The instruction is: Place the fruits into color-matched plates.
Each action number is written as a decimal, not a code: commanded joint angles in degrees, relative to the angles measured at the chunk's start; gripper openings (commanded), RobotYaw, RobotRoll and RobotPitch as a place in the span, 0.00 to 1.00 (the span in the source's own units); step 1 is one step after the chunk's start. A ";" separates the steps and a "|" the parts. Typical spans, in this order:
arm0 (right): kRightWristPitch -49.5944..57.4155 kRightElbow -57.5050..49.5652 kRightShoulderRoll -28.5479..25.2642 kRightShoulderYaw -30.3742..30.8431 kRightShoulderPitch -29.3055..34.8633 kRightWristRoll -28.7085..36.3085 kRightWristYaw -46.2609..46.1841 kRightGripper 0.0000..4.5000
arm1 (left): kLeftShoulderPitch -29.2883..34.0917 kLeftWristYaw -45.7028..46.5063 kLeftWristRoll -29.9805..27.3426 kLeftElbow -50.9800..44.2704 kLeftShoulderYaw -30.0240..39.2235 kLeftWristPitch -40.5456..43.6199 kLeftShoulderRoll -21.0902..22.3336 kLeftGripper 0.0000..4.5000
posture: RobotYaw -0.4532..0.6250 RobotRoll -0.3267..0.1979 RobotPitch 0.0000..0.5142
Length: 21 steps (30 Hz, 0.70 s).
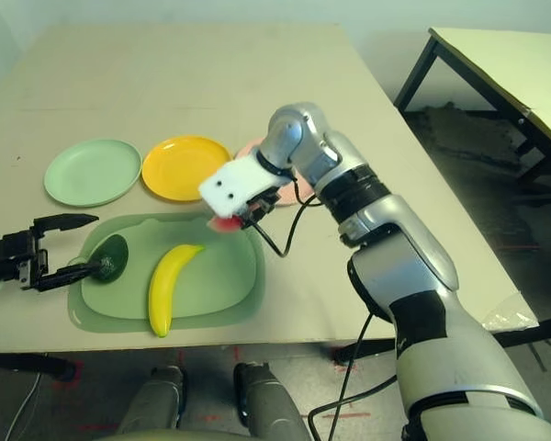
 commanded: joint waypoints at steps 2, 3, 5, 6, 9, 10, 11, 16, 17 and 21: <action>-2.48 12.18 0.78 -0.54 -3.65 -5.33 -8.70 0.47 | -1.29 3.48 -0.20 -2.61 0.08 3.26 0.17 1.00 | 0.50 0.62 0.30; -2.43 15.05 0.96 0.03 -4.17 -7.14 -12.36 0.47 | -1.55 3.90 -0.19 -2.65 0.46 3.57 0.48 1.00 | 0.51 0.62 0.30; -1.95 19.63 1.36 0.84 -4.83 -10.41 -19.15 0.47 | -1.92 4.76 -0.30 -2.52 1.33 4.23 0.98 1.00 | 0.51 0.62 0.30; -1.73 21.12 1.60 0.89 -5.03 -11.54 -21.32 0.47 | -1.95 5.03 -0.37 -2.46 1.65 4.44 1.14 1.00 | 0.52 0.62 0.30; 0.28 24.73 2.11 1.05 -4.66 -14.93 -28.45 0.47 | -1.55 6.93 1.71 -1.82 1.74 5.16 2.61 1.00 | 0.53 0.62 0.30; 0.95 25.49 2.30 0.89 -4.38 -15.68 -30.12 0.47 | -1.67 7.81 1.90 -1.69 1.93 5.69 2.89 1.00 | 0.53 0.62 0.31; 1.28 25.95 2.46 0.66 -4.24 -16.17 -31.02 0.47 | -1.73 8.39 1.81 -1.68 2.10 6.07 3.03 1.00 | 0.54 0.62 0.31; 4.14 27.65 3.12 0.22 -2.41 -18.97 -37.13 0.47 | -2.27 12.00 2.77 -2.19 2.58 7.48 3.79 1.00 | 0.56 0.62 0.31; 4.61 27.80 3.20 0.15 -2.14 -19.29 -37.58 0.47 | -2.11 12.15 2.72 -2.38 2.65 7.58 3.87 1.00 | 0.56 0.62 0.31; 5.60 28.13 3.34 0.08 -1.22 -20.55 -38.88 0.47 | -1.30 12.47 2.51 -3.14 3.14 7.72 4.31 1.00 | 0.57 0.62 0.31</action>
